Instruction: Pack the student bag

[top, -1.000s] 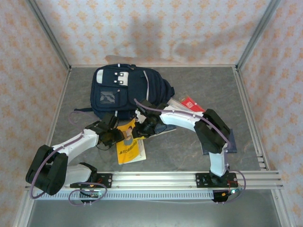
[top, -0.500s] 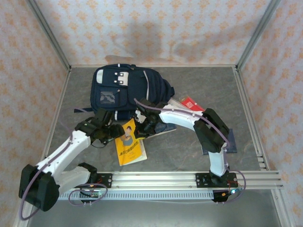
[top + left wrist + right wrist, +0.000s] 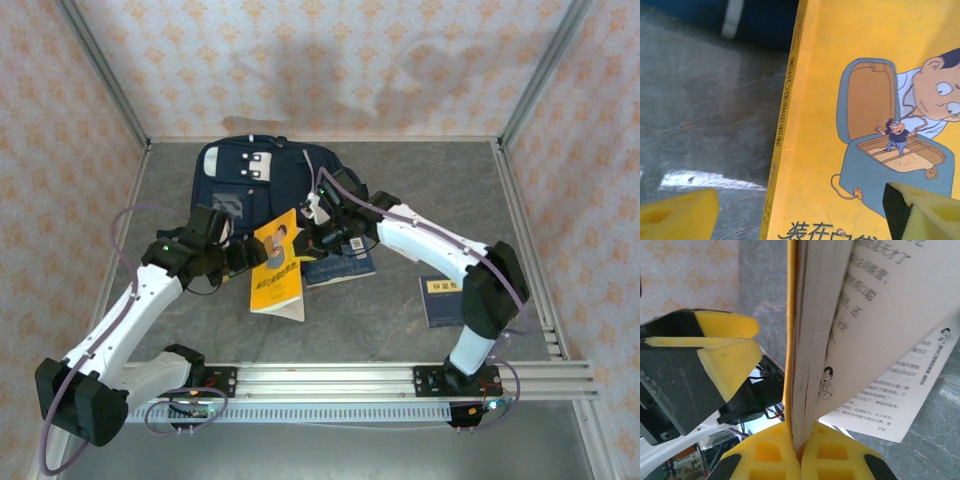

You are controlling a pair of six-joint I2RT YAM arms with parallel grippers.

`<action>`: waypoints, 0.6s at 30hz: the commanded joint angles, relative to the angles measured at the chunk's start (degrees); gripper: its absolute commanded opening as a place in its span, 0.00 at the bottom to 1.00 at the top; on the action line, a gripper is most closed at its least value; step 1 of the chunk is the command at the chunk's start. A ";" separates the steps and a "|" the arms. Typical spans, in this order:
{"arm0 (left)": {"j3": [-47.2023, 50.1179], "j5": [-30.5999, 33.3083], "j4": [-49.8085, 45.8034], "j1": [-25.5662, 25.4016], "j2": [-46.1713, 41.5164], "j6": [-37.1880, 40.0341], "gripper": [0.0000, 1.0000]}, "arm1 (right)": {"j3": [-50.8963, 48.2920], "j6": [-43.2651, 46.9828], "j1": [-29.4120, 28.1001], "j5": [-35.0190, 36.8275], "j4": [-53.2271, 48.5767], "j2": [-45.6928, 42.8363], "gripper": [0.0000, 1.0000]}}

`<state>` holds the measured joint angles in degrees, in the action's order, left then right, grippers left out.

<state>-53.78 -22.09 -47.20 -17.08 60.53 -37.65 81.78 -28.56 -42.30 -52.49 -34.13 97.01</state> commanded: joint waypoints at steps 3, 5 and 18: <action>-4.21 -6.28 2.81 1.03 1.97 2.20 0.87 | 2.69 -0.45 2.93 -2.83 1.51 -6.32 0.00; -4.40 -8.23 5.04 1.32 2.73 1.26 0.87 | 2.60 -0.83 4.07 -3.51 1.90 -7.86 0.00; -1.73 -25.63 31.18 3.02 7.85 -12.96 0.88 | -1.51 -7.65 8.70 -7.94 12.85 -14.85 0.00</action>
<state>-56.62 -40.60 -27.16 -14.39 67.79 -45.17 80.88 -34.20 -33.93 -56.14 -28.69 85.23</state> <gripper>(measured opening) 0.883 0.048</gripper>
